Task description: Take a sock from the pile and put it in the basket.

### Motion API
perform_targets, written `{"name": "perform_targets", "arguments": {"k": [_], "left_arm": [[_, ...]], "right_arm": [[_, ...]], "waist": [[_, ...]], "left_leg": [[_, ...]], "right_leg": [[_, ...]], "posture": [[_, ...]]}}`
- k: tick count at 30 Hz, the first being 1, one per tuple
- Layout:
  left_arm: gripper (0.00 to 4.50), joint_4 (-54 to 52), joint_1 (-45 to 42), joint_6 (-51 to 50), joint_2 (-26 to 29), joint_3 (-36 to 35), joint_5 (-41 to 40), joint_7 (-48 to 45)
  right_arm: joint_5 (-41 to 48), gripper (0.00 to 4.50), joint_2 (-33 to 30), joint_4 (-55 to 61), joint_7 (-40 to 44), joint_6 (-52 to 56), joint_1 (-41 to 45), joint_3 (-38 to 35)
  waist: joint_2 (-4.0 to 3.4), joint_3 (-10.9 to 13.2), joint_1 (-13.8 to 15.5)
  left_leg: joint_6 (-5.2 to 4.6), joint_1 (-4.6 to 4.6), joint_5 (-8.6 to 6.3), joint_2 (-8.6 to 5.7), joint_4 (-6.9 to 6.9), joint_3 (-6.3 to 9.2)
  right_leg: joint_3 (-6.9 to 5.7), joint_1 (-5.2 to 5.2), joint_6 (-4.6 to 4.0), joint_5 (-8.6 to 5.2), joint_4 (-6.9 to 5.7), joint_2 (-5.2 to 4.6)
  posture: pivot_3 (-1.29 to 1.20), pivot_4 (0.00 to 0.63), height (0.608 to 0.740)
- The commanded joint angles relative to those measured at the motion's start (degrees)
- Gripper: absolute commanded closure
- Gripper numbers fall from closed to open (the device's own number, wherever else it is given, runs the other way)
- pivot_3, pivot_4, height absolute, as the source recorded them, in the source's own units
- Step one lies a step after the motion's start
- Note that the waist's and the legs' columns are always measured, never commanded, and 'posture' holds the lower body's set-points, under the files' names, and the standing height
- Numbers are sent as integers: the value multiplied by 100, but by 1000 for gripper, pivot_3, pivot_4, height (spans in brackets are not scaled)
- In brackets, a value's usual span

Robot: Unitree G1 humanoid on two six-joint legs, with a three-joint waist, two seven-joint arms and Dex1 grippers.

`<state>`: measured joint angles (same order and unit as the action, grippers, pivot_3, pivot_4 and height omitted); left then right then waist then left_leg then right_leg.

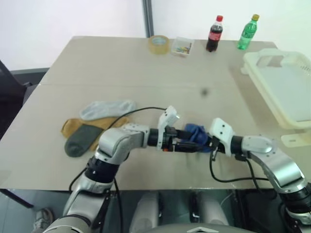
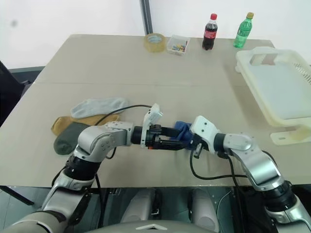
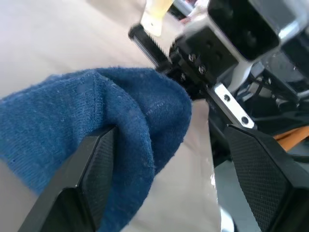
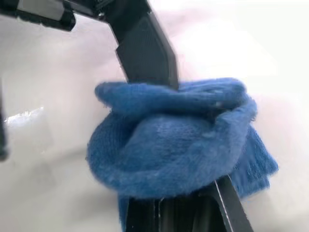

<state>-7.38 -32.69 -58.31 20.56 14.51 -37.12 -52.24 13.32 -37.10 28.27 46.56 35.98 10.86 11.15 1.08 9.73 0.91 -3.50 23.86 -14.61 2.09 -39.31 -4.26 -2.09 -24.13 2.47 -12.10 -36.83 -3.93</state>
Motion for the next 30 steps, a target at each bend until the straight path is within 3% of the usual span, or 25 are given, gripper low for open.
{"name": "perform_targets", "arguments": {"k": [1,5,8,12,13,16,23,30], "left_arm": [[729,239,-230,198,-212,178,109,-83],[729,630,-392,401,-432,379,306,-157],[729,1041,-460,539,-511,736,640,-192],[729,1365,-467,833,-538,954,935,-366],[729,1381,-467,920,-509,980,991,-436],[729,1421,-464,1276,-452,954,1152,-582],[729,978,-398,2143,-49,897,1557,-953],[729,208,-193,2502,856,629,1710,-1207]], "right_arm": [[323,4474,-232,641,45,152,-332,-448],[848,4474,-471,784,169,483,-673,-1003],[1211,3783,-500,827,118,666,-817,-1511],[1626,2048,-426,959,-93,925,-971,-2011],[1672,1397,-309,946,-318,1027,-887,-2059],[1876,26,137,801,-894,1419,-488,-1999],[1632,26,917,-79,-1683,1810,204,-1367],[1202,26,449,-466,-1411,1664,-8,-623]], "waist": [[0,0,-1],[1,0,-18],[0,-1,-8],[1,-2,-3],[1,-2,-3],[0,-3,-16],[-1,-2,-12],[-4,-1,-16]], "left_leg": [[-1,0,0,-1,1,3],[-2,-1,-1,-2,0,-1],[-3,-4,-2,0,0,0],[-4,-2,-2,0,1,5],[-4,-2,-3,1,1,4],[-4,-4,-3,2,1,3],[-4,-3,-3,2,1,3],[-9,7,-5,1,4,-2]], "right_leg": [[-2,0,0,-1,0,0],[2,2,1,0,2,-1],[2,1,0,0,1,2],[-1,4,-3,-2,3,1],[-1,4,-4,-3,5,0],[1,4,-22,-13,4,-1],[2,3,-24,-13,1,-1],[2,-3,-22,-13,8,-6]], "posture": [[0,150,740],[0,150,740],[0,150,740],[0,150,740],[0,150,740],[0,150,740],[0,150,740],[0,150,740]]}}
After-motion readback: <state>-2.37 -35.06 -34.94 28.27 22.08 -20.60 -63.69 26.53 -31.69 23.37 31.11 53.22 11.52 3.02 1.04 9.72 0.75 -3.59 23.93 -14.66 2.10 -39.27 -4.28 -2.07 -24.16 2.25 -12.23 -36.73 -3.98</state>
